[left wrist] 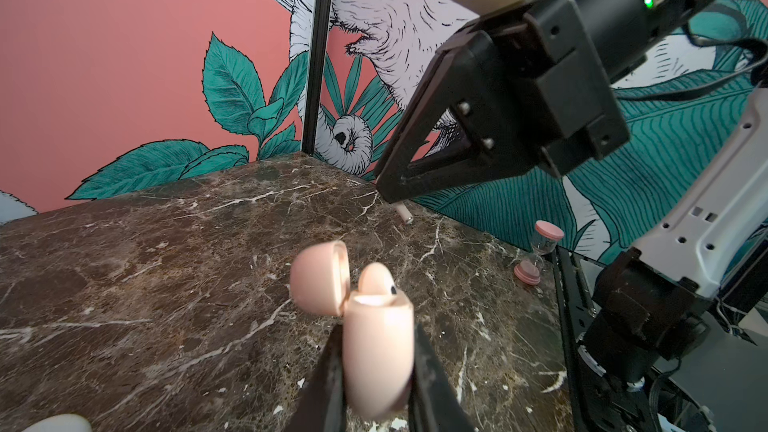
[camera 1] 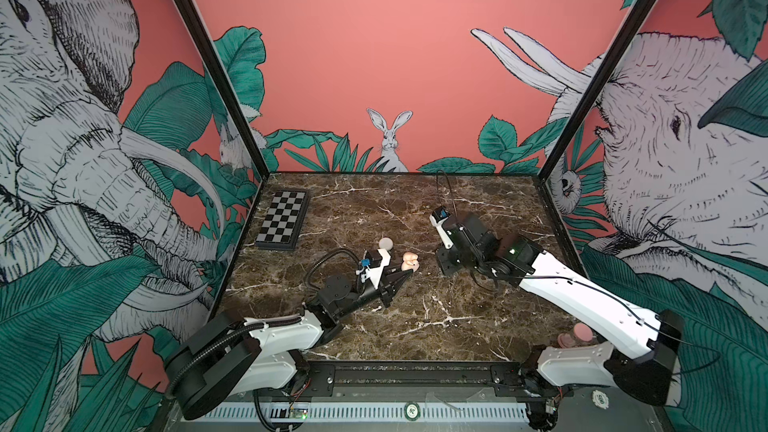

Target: Insert the wireless bluetooth earbuds into the charging case

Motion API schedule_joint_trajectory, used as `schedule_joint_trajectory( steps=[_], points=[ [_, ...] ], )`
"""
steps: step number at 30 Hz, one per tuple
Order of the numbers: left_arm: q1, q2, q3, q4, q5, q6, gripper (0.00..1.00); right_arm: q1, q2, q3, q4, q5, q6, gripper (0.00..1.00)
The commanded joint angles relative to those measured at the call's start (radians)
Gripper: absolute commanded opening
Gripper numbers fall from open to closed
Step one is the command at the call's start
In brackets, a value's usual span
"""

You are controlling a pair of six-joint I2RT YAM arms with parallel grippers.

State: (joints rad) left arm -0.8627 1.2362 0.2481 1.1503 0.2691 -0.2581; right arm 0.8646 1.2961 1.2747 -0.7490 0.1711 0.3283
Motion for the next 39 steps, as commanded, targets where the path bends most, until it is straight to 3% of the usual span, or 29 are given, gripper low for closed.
schedule_joint_trajectory(
  steps=[1,16,39],
  points=[
    [-0.006,0.03,0.027,0.11,-0.001,-0.033,0.0,0.001,-0.029,0.03,0.047,-0.012,0.003,0.12],
    [-0.012,0.182,0.086,0.251,0.02,-0.097,0.0,0.023,-0.04,0.023,0.118,-0.028,0.011,0.11],
    [-0.032,0.218,0.138,0.252,0.027,-0.138,0.0,0.058,-0.045,-0.006,0.189,-0.032,0.029,0.1]
  ],
)
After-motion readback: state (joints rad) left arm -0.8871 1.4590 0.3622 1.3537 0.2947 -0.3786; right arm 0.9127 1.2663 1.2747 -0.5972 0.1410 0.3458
